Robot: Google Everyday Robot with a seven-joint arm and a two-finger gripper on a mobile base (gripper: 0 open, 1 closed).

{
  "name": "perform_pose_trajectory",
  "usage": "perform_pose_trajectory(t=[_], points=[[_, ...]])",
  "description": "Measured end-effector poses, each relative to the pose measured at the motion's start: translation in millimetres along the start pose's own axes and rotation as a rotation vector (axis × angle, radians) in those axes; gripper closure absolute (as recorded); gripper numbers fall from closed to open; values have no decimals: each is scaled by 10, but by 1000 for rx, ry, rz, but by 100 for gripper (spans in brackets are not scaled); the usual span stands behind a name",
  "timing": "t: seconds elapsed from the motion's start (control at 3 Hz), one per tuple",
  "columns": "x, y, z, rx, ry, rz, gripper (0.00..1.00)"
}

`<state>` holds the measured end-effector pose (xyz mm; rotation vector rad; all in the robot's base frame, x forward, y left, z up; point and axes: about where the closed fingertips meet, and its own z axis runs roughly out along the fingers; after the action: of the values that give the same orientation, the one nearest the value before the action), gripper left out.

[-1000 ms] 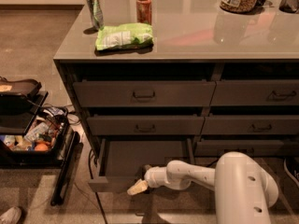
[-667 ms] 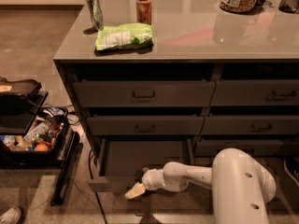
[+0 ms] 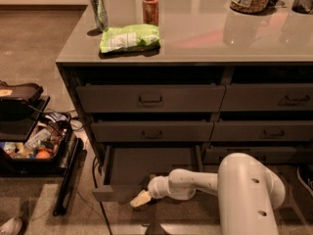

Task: Close bottom drawer

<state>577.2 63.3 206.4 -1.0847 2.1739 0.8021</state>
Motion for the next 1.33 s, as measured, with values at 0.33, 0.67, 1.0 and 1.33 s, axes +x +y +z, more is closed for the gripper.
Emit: perform_pose_trajectory(t=[0.33,0.67,1.0,1.33], points=[[-215,168,135,34,39,-57,0],[-198,50,152,101,41,-61,0],[-200,45,151,102,40,-61,0],[-237,11,154,56,14,-76,0]])
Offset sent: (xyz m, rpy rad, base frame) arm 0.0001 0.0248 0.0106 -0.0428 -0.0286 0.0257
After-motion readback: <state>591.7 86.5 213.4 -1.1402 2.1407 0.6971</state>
